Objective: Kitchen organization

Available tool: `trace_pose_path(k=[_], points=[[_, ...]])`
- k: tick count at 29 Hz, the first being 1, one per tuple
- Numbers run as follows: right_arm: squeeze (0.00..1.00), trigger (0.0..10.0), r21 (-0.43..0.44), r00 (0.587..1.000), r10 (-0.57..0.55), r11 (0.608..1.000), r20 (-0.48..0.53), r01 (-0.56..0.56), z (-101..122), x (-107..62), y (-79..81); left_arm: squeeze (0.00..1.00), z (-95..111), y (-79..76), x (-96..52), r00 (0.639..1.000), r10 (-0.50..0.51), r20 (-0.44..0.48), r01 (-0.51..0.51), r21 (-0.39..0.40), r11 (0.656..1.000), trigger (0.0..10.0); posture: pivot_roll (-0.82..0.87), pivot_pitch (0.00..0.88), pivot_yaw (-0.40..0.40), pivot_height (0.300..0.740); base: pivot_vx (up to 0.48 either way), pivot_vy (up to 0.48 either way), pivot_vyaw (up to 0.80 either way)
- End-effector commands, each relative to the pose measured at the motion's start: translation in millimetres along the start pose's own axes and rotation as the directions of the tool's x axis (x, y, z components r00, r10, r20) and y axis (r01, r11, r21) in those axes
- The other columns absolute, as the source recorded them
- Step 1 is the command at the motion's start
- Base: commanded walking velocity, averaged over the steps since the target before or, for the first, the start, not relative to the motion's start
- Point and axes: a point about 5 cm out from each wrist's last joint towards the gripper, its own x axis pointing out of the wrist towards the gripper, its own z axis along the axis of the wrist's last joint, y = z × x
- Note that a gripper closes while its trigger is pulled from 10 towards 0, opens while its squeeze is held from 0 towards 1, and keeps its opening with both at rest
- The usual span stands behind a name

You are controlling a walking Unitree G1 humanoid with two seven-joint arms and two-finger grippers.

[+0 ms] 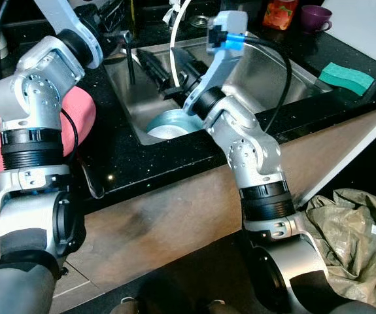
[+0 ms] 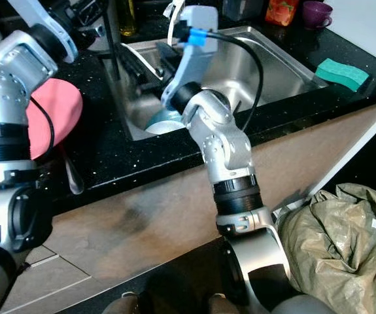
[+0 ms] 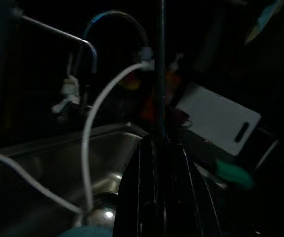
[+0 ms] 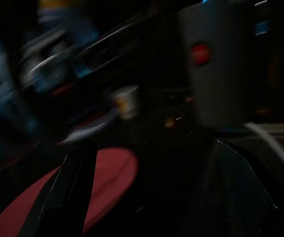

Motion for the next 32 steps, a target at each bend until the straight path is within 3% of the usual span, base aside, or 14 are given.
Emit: trace_pose_path(k=[1, 12, 26, 32], points=[[0.00, 10.0, -0.002, 0.999, 0.031, 1.000, -0.019, -0.031, -2.9, -1.7, 4.0, 0.00, -5.6, -5.6, -0.3, 1.000, -0.025, -0.019, 0.024, -0.021, 0.999, 0.0, 0.05, 0.171, -0.009, 0.740, 0.000, 0.000, 0.00], [0.00, 10.0, -0.077, 0.997, 0.028, 0.997, -0.065, -0.033, -7.7, -4.2, 4.9, 0.00, -4.2, -11.1, -2.9, 0.999, -0.047, -0.025, 0.046, -0.041, 0.998, 0.0, 0.05, 0.173, -0.010, 0.740, 0.000, 0.000, 0.00], [0.00, 10.0, -0.132, 0.999, -0.041, 0.991, -0.027, 0.037, 2.9, -6.8, -5.8, 0.00, -0.2, 0.5, -10.1, 0.999, -0.020, -0.048, 0.023, 0.065, 0.998, 0.0, 0.04, 0.171, -0.009, 0.740, 0.000, 0.000, 0.00], [0.00, 10.0, -0.131, 0.998, -0.035, 0.991, -0.052, 0.028, -3.6, -7.0, -4.9, 0.00, -2.0, -11.3, -9.1, 0.997, -0.067, -0.044, 0.066, -0.017, 0.998, 0.0, 0.05, 0.170, -0.012, 0.740, 0.000, 0.000, 0.00]])
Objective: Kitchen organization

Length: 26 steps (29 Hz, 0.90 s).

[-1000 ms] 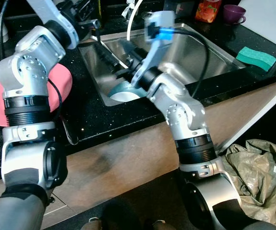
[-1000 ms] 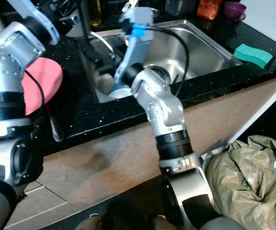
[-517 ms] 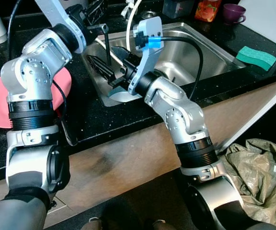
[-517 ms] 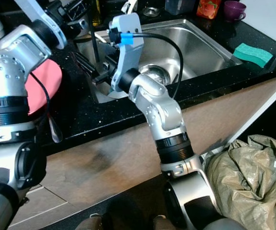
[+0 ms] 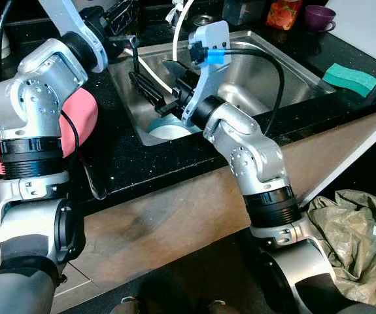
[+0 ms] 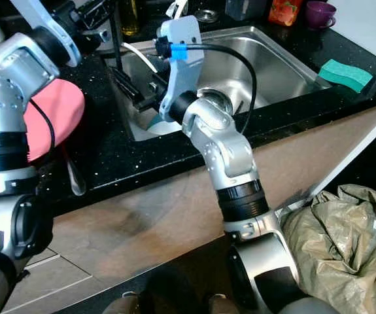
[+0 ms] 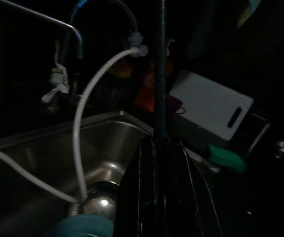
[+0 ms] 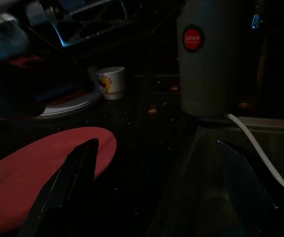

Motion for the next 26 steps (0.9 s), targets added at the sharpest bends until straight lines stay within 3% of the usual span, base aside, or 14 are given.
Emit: trace_pose_path(k=[1, 5, 14, 15, 16, 26], points=[[0.00, 10.0, -0.003, 1.000, 0.008, 1.000, 0.002, -0.008, -1.4, 0.4, 1.7, 0.00, -2.4, -4.2, -1.1, 1.000, -0.022, -0.003, 0.022, -0.024, 0.999, 0.0, 0.05, 0.170, -0.012, 0.740, 0.000, 0.000, 0.00], [0.00, 10.0, 0.017, 1.000, 0.003, 1.000, -0.008, -0.003, -7.9, 2.8, 3.3, 0.00, -12.5, -16.4, -1.4, 0.997, -0.070, -0.028, 0.067, -0.090, 0.994, 0.0, 0.05, 0.170, -0.011, 0.740, 0.000, 0.000, 0.00], [0.00, 10.0, 0.020, 1.000, -0.022, 1.000, -0.010, 0.023, -10.2, 1.5, -0.1, 0.00, -16.6, -15.5, -7.3, 0.995, -0.084, -0.058, 0.080, -0.067, 0.995, 0.0, 0.05, 0.169, -0.011, 0.740, 0.000, 0.000, 0.00], [0.00, 7.6, 0.021, 1.000, -0.024, 0.999, -0.007, 0.024, -9.6, 1.1, -0.5, 0.00, -15.5, -13.9, -8.0, 0.995, -0.076, -0.057, 0.073, -0.064, 0.995, 0.0, 0.05, 0.167, -0.011, 0.740, 0.000, 0.000, 0.00], [0.00, 0.0, 0.023, 1.000, -0.028, 0.999, -0.002, 0.028, -9.0, 0.8, -1.2, 0.00, -14.4, -12.0, -8.5, 0.996, -0.069, -0.056, 0.065, -0.061, 0.996, 0.0, 0.05, 0.166, -0.011, 0.740, 0.000, 0.000, 0.00], [0.00, 0.0, 0.034, 0.999, -0.039, 0.999, 0.012, 0.039, -7.5, -0.2, -3.7, 0.00, -10.0, -7.6, -11.1, 0.998, -0.047, -0.053, 0.045, -0.043, 0.998, 0.0, 0.05, 0.157, -0.009, 0.740, 0.000, 0.000, 0.00]])
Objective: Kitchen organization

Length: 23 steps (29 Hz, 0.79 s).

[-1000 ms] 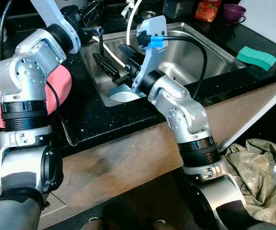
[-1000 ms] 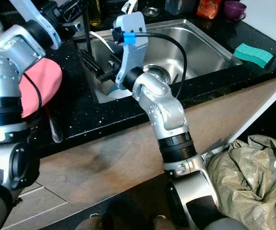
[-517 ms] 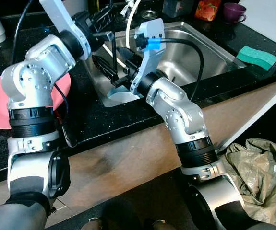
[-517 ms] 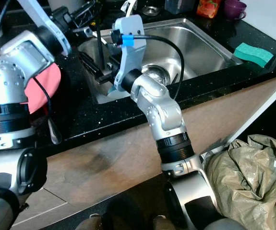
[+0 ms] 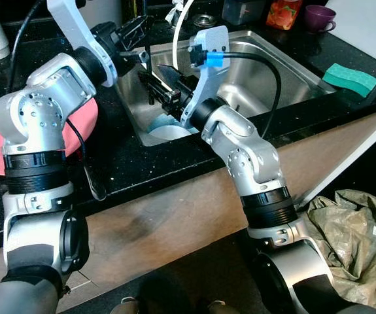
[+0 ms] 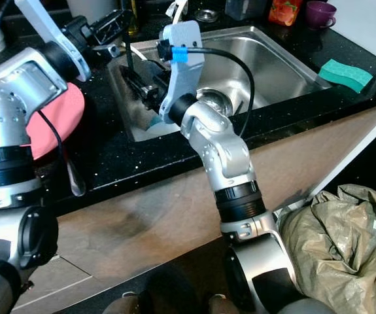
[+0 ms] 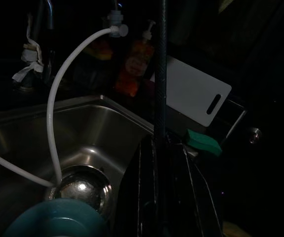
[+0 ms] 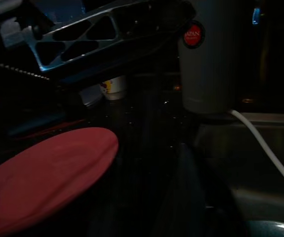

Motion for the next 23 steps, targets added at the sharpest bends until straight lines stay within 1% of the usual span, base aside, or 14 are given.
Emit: trace_pose_path(k=[1, 10, 11, 12, 13, 15, 16, 17, 18, 19, 21, 22, 23], points=[[0.00, 0.0, 0.001, 1.000, -0.022, 1.000, 0.009, 0.022, -0.9, -2.9, -4.6, 0.00, 2.8, 0.0, -2.1, 1.000, -0.001, -0.002, 0.001, 0.012, 1.000, 0.0, 0.05, 0.155, -0.010, 0.740, 0.000, 0.000, 0.00], [0.00, 0.0, 0.006, 1.000, -0.023, 1.000, 0.009, 0.023, -1.0, -3.4, -5.3, 0.00, 1.6, 1.1, -2.4, 1.000, 0.009, -0.009, -0.009, 0.025, 1.000, 0.0, 0.05, 0.155, -0.010, 0.740, 0.000, 0.000, 0.00], [0.00, 0.0, 0.006, 1.000, -0.028, 1.000, 0.011, 0.028, -0.5, -3.6, -6.2, 0.26, 1.0, 2.0, -2.5, 1.000, 0.019, -0.014, -0.018, 0.034, 0.999, 10.0, 0.04, 0.156, -0.010, 0.740, 0.000, 0.000, 0.00], [0.00, 0.0, 0.011, 0.999, -0.038, 0.999, 0.016, 0.038, 0.5, -3.9, -8.4, 1.00, -0.2, 4.8, -2.9, 0.999, 0.037, -0.022, -0.036, 0.055, 0.998, 10.0, 0.05, 0.159, -0.012, 0.740, 0.000, 0.000, 0.00], [0.00, 0.0, 0.015, 0.999, -0.049, 0.999, 0.021, 0.048, 1.9, -4.3, -11.1, 1.00, -0.6, 7.2, -3.4, 0.998, 0.054, -0.027, -0.052, 0.074, 0.996, 10.0, 0.04, 0.160, -0.013, 0.740, 0.000, 0.000, 0.00], [0.00, 0.0, 0.018, 0.998, -0.055, 0.998, 0.024, 0.055, 2.8, -4.6, -13.0, 1.00, -0.8, 8.7, -3.7, 0.998, 0.064, -0.030, -0.061, 0.086, 0.994, 10.0, 0.05, 0.161, -0.013, 0.740, 0.000, 0.000, 0.00], [0.00, 0.0, 0.023, 0.997, -0.067, 0.998, 0.027, 0.066, 3.8, -5.3, -16.0, 1.00, -0.2, 12.2, -4.1, 0.995, 0.095, -0.029, -0.092, 0.112, 0.989, 10.0, 0.05, 0.160, -0.014, 0.740, 0.000, 0.000, 0.00], [0.00, 0.0, 0.033, 0.994, -0.101, 0.994, 0.034, 0.099, 5.6, -7.3, -24.1, 0.00, 0.7, 20.4, -6.9, 0.988, 0.153, -0.036, -0.144, 0.169, 0.975, 10.0, 0.05, 0.161, -0.014, 0.740, 0.000, 0.000, 0.00], [0.00, 0.0, 0.033, 0.994, -0.101, 0.994, 0.034, 0.099, 5.6, -7.3, -24.1, 0.00, 0.7, 20.4, -6.9, 0.988, 0.153, -0.036, -0.144, 0.169, 0.975, 10.0, 0.05, 0.161, -0.014, 0.740, 0.000, 0.000, 0.00], [0.00, 0.0, 0.034, 0.989, -0.145, 0.989, 0.035, 0.144, 6.2, -9.6, -33.2, 0.00, 0.0, 25.6, -9.9, 0.982, 0.181, -0.049, -0.165, 0.234, 0.958, 10.0, 0.04, 0.161, -0.015, 0.740, 0.000, 0.000, 0.00], [0.00, 0.0, 0.019, 0.979, -0.201, 0.980, 0.021, 0.201, 4.6, -12.2, -43.7, 0.00, -3.1, 28.7, -12.1, 0.978, 0.195, -0.079, -0.167, 0.279, 0.946, 10.0, 0.05, 0.162, -0.015, 0.740, 0.000, 0.000, 0.00], [0.00, 0.0, -0.002, 0.970, -0.242, 0.970, 0.006, 0.242, 1.9, -14.3, -51.3, 0.00, -7.7, 29.6, -13.3, 0.973, 0.201, -0.116, -0.155, 0.321, 0.934, 10.0, 0.05, 0.163, -0.016, 0.740, 0.000, 0.000, 0.00], [0.00, 0.0, -0.002, 0.970, -0.242, 0.970, 0.006, 0.242, 1.9, -14.3, -51.3, 0.00, -7.7, 29.6, -13.3, 0.973, 0.201, -0.116, -0.155, 0.321, 0.934, 10.0, 0.05, 0.163, -0.016, 0.740, 0.000, 0.000, 0.00]])
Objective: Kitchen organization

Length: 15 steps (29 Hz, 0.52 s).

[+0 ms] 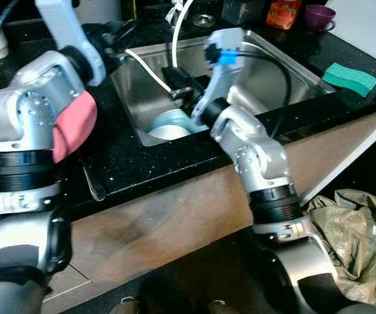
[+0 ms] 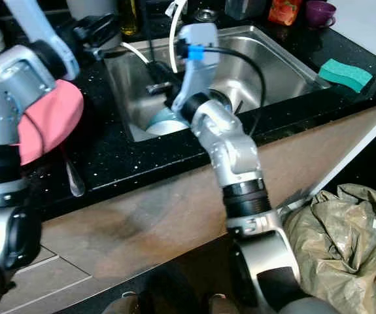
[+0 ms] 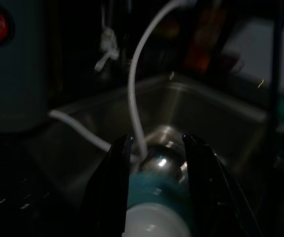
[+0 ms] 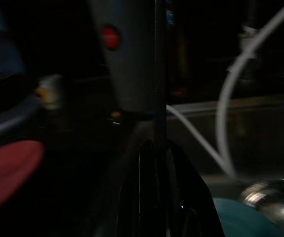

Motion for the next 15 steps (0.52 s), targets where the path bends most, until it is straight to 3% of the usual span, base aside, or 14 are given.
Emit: trace_pose_path(k=[1, 3, 6, 8, 9, 10, 11, 12, 13, 14, 15], points=[[0.00, 0.0, -0.028, 0.999, -0.053, 0.998, -0.012, 0.052, -4.1, 0.7, -7.2, 0.00, -11.5, -2.5, 0.8, 0.997, -0.012, -0.071, 0.015, 0.048, 0.999, 10.0, 0.05, 0.163, -0.016, 0.740, 0.000, 0.000, 0.00], [0.00, 0.0, -0.065, 0.992, -0.121, 0.991, -0.036, 0.118, -10.2, -0.8, -20.5, 0.00, -22.4, -0.5, -0.4, 0.990, 0.003, -0.143, 0.012, 0.103, 0.995, 10.0, 0.04, 0.164, -0.015, 0.740, 0.000, 0.000, 0.00], [0.00, 0.0, -0.130, 0.987, -0.146, 0.982, -0.070, 0.136, -17.3, -2.2, -30.2, 0.00, -28.1, -5.4, -0.8, 0.986, -0.044, -0.160, 0.062, 0.104, 0.993, 10.0, 0.04, 0.162, -0.016, 0.740, 0.000, 0.000, 0.00], [0.00, 0.0, -0.202, 0.980, -0.152, 0.972, -0.126, 0.124, -29.5, -2.4, -36.5, 0.00, -32.8, -26.3, -0.5, 0.968, -0.186, -0.168, 0.205, 0.104, 0.973, 10.0, 0.04, 0.162, -0.018, 0.740, 0.000, 0.000, 0.00], [0.00, 0.0, -0.202, 0.980, -0.152, 0.972, -0.126, 0.124, -29.5, -2.4, -36.5, 0.00, -32.8, -26.3, -0.5, 0.968, -0.186, -0.168, 0.205, 0.104, 0.973, 10.0, 0.04, 0.162, -0.018, 0.740, 0.000, 0.000, 0.00], [0.00, 0.8, -0.227, 0.977, -0.148, 0.968, -0.151, 0.112, -35.1, -2.5, -37.8, 0.00, -35.2, -35.9, -0.5, 0.954, -0.242, -0.178, 0.262, 0.096, 0.960, 10.0, 0.04, 0.162, -0.019, 0.740, 0.000, 0.000, 0.00], [0.00, 3.8, -0.278, 0.968, -0.147, 0.957, -0.203, 0.087, -46.5, -2.4, -39.3, 0.00, -39.8, -48.0, -0.7, 0.926, -0.309, -0.215, 0.340, 0.124, 0.932, 10.0, 0.04, 0.161, -0.019, 0.740, 0.000, 0.000, 0.00], [0.00, 3.8, -0.278, 0.968, -0.147, 0.957, -0.203, 0.087, -46.5, -2.4, -39.3, 0.00, -39.8, -48.0, -0.7, 0.926, -0.309, -0.215, 0.340, 0.124, 0.932, 10.0, 0.04, 0.161, -0.019, 0.740, 0.000, 0.000, 0.00], [0.00, 6.2, -0.302, 0.964, -0.152, 0.950, -0.219, 0.081, -51.0, -2.5, -40.1, 0.00, -41.3, -49.4, -0.4, 0.920, -0.317, -0.231, 0.355, 0.147, 0.923, 10.0, 0.04, 0.160, -0.017, 0.740, 0.000, 0.000, 0.00], [0.00, 10.0, -0.315, 0.958, -0.156, 0.946, -0.239, 0.075, -56.5, -2.6, -41.3, 0.00, -41.9, -50.3, 0.4, 0.916, -0.322, -0.241, 0.366, 0.173, 0.914, 10.0, 0.04, 0.161, -0.019, 0.740, 0.000, 0.000, 0.00], [0.00, 10.0, -0.315, 0.958, -0.156, 0.946, -0.239, 0.075, -56.5, -2.6, -41.3, 0.00, -41.9, -50.3, 0.4, 0.916, -0.322, -0.241, 0.366, 0.173, 0.914, 10.0, 0.04, 0.161, -0.019, 0.740, 0.000, 0.000, 0.00]])
